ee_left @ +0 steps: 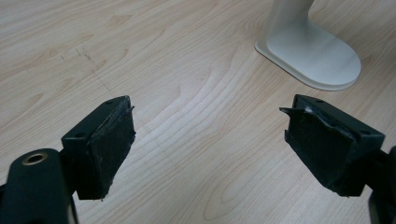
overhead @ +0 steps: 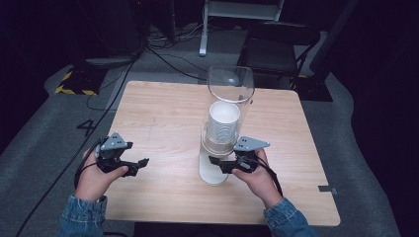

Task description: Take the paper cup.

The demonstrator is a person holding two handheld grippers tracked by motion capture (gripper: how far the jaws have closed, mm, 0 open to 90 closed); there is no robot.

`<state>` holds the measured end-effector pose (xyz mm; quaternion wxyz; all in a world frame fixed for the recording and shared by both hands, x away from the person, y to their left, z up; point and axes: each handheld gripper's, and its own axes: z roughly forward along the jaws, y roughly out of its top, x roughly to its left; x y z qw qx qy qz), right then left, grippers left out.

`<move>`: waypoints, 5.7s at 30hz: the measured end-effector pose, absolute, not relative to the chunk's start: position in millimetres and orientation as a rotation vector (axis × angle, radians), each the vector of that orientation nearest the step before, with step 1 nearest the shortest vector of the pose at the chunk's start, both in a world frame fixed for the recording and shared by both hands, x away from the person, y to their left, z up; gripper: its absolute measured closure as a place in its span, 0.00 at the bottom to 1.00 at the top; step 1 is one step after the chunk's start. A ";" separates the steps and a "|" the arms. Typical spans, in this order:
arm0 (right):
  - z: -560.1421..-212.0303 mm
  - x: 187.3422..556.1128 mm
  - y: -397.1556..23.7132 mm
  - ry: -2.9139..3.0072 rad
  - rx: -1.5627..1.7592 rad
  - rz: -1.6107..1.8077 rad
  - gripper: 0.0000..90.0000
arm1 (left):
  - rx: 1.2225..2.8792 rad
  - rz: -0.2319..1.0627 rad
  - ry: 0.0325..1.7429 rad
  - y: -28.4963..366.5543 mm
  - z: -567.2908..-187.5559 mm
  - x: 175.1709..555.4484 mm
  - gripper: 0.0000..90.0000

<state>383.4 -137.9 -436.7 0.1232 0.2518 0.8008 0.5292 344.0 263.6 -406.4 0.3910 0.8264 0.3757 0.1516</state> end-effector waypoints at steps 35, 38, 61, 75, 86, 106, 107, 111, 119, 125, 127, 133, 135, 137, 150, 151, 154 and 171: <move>-444.0 382.9 -139.4 2.315 0.734 1.556 0.39 | 2.095 0.377 0.962 261.3 -406.8 343.2 0.17; -444.6 384.2 -139.2 2.315 0.725 1.557 0.39 | 2.106 0.379 0.954 261.7 -406.9 343.9 0.17; -444.8 383.2 -139.5 2.308 0.720 1.543 0.39 | 2.105 0.376 0.955 261.2 -407.0 343.5 0.17; -443.6 379.4 -138.9 2.312 0.750 1.528 0.40 | 2.105 0.374 0.954 261.1 -407.4 343.7 0.17; -442.9 375.2 -139.3 2.316 0.780 1.516 0.40 | 2.105 0.370 0.955 261.7 -408.2 344.2 0.17; -462.4 375.7 -142.2 2.408 0.783 1.377 0.40 | 2.103 0.369 0.957 262.9 -408.9 344.5 0.17; -462.8 375.5 -142.5 2.408 0.779 1.373 0.40 | 2.104 0.370 0.954 262.9 -408.8 344.5 0.17; -463.7 373.1 -144.9 2.423 0.773 1.363 0.40 | 2.104 0.362 0.962 262.0 -409.6 345.0 0.17; -470.2 369.1 -150.8 2.469 0.766 1.295 0.40 | 2.106 0.358 0.961 261.7 -411.4 347.9 0.17; -477.2 364.7 -159.5 2.524 0.781 1.210 0.40 | 2.109 0.351 0.959 259.5 -412.1 350.9 0.17; -477.0 364.6 -165.0 2.529 0.794 1.205 0.40 | 2.110 0.346 0.955 258.2 -412.1 352.1 0.17; -477.1 361.8 -183.7 2.548 0.823 1.147 0.40 | 2.116 0.341 0.946 254.7 -412.7 355.6 0.17; -475.5 361.9 -188.7 2.540 0.835 1.140 0.40 | 2.116 0.340 0.947 253.8 -413.1 356.4 0.17; -471.9 362.8 -194.8 2.523 0.849 1.141 0.40 | 2.116 0.340 0.946 253.9 -413.6 357.0 0.17; -447.0 373.7 -232.5 2.327 0.979 1.235 0.39 | 2.118 0.346 0.965 256.3 -418.2 359.2 0.17; -445.5 375.1 -235.7 2.305 0.993 1.242 0.39 | 2.116 0.346 0.970 256.5 -418.9 359.1 0.17; -441.6 379.6 -245.3 2.236 1.042 1.258 0.39 | 2.112 0.343 0.982 257.3 -420.8 359.2 0.17; -447.3 417.0 -277.1 1.961 1.239 1.229 0.39 | 2.110 0.361 1.047 268.5 -432.3 351.4 0.18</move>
